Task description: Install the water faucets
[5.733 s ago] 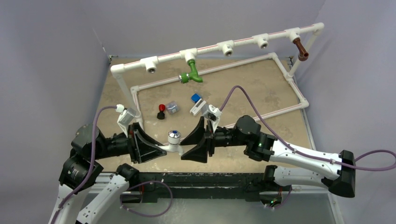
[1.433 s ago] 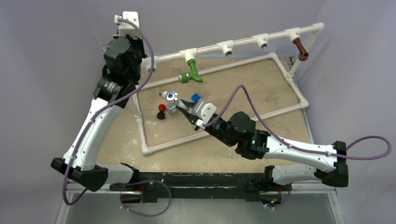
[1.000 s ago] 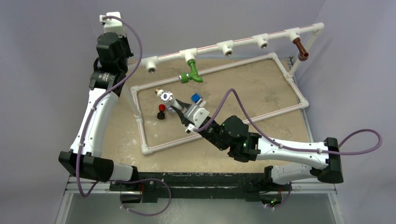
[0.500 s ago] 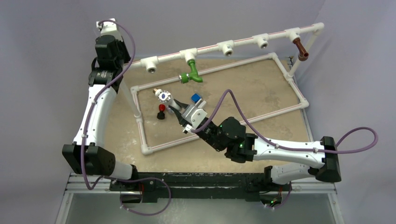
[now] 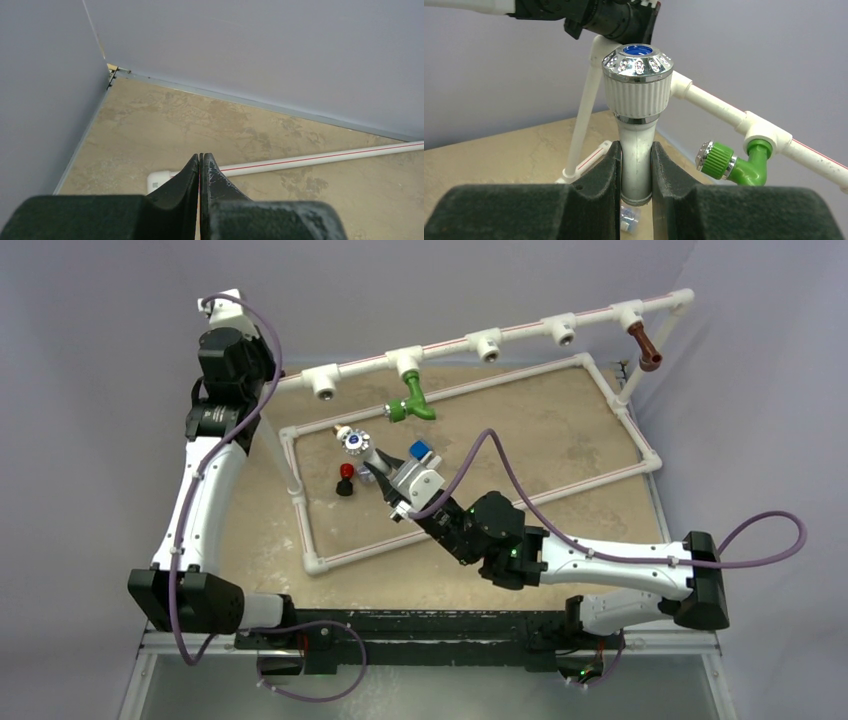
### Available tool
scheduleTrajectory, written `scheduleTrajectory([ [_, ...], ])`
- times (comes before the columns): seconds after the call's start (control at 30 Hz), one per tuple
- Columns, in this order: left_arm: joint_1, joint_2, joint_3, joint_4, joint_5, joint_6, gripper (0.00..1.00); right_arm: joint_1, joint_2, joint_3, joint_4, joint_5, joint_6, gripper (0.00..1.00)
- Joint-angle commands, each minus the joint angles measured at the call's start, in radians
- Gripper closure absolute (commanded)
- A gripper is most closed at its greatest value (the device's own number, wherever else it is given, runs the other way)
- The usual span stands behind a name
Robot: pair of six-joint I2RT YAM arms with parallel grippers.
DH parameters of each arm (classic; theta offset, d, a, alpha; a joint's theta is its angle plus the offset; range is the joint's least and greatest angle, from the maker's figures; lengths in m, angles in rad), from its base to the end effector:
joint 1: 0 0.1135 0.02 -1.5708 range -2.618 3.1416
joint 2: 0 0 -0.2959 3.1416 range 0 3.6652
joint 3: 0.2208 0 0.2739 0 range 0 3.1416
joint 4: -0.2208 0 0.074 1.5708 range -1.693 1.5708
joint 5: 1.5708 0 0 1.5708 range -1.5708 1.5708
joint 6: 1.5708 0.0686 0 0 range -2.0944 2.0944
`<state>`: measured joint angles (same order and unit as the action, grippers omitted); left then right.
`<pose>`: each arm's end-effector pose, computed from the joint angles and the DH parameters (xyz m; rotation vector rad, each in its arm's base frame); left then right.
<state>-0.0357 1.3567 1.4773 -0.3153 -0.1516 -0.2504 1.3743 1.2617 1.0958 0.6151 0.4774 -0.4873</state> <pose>0.3545 -0.0023 0.4669 -0.2979 1.7385 -0.0740 0.0944 0.3126 0.4690 -0.6333 1.0075 0.5142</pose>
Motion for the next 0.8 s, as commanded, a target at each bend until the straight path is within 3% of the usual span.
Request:
scheduleTrajectory([
  [0.0,0.006,-0.059,-0.06,-0.105,0.032,-0.034,1.0,0.005,0.02,0.032,0.093,0.074,0.012,1.0],
  [0.37,0.005,-0.134,-0.143,-0.179,0.087,-0.098,1.0,0.031,0.076,-0.008,0.241,0.189,-0.057,1.0],
  [0.77,0.005,-0.176,-0.244,-0.15,0.067,-0.145,1.0,0.063,0.195,0.067,0.294,0.328,-0.161,1.0],
])
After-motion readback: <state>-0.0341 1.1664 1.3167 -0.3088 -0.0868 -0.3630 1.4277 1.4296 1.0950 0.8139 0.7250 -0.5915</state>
